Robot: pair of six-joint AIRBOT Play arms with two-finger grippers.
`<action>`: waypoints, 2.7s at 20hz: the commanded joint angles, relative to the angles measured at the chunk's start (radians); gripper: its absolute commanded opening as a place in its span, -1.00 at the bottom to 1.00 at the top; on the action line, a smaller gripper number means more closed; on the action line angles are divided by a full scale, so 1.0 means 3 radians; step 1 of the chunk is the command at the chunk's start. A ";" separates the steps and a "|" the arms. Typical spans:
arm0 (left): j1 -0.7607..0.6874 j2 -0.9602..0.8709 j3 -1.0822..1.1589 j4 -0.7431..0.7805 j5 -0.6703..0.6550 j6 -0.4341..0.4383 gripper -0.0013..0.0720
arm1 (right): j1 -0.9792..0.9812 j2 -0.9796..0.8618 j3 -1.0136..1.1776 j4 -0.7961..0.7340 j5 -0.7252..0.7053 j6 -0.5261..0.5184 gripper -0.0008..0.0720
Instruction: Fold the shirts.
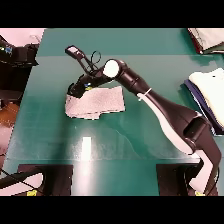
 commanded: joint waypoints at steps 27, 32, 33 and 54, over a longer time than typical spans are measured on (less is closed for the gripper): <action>0.0006 0.0001 -0.0259 -0.0149 0.0127 0.0003 -0.91 | -0.1025 -0.0309 -0.1391 0.1297 0.0351 -0.0074 -0.62; 0.0006 0.0001 -0.0259 -0.0150 0.0043 -0.0001 -0.91 | -0.1244 -0.0186 -0.1222 0.1094 0.0543 -0.0041 -0.93; 0.0006 0.0001 -0.0259 -0.0151 0.0043 -0.0003 -0.91 | -0.1363 -0.0084 -0.1222 0.0941 0.0579 0.0045 -0.93; -0.0689 -0.0024 -0.0267 -0.0581 0.0484 -0.0041 -0.91 | -0.4302 0.0928 -0.0282 0.0191 0.0394 0.0036 -0.94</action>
